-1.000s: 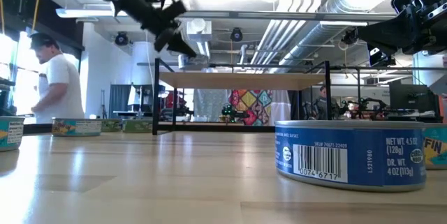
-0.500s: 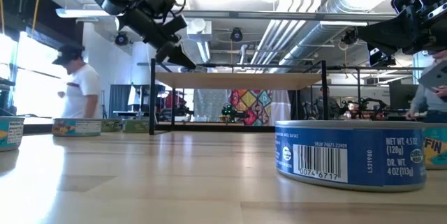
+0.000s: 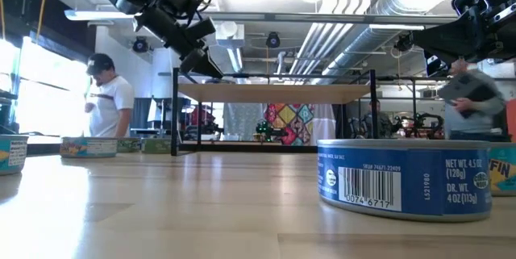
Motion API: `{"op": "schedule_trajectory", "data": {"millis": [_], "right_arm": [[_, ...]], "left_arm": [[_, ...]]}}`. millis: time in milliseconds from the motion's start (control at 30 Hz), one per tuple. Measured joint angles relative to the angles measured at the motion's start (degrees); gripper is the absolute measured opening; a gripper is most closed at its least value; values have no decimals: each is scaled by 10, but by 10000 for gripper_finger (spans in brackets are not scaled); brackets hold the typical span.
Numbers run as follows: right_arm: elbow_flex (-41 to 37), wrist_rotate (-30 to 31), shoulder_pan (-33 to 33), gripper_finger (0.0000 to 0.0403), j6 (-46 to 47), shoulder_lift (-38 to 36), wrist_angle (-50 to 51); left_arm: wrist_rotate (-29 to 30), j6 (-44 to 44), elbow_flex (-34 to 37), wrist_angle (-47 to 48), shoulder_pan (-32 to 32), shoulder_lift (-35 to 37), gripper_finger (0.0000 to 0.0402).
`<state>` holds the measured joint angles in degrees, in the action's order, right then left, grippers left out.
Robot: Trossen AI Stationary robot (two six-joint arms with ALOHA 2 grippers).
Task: Stack canned seafood by type on shelf
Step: Put the yellow-blue tuna can on the shelf
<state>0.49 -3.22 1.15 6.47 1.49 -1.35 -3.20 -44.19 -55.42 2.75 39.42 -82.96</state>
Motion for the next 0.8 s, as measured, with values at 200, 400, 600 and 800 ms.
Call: {"op": "schedule_trajectory", "data": {"millis": [200, 400, 600, 800], "right_arm": [[0, 0, 0, 0, 1, 0, 0], [0, 0, 0, 0, 0, 0, 0], [0, 0, 0, 0, 0, 0, 0], [0, 0, 0, 0, 1, 0, 0]], "left_arm": [[12, 15, 0, -13, 0, 2, 106], [36, 49, 0, -16, -2, 24, 106], [70, 91, 0, 11, -20, 66, 106], [74, 144, 3, 83, -58, 119, 106]]}}
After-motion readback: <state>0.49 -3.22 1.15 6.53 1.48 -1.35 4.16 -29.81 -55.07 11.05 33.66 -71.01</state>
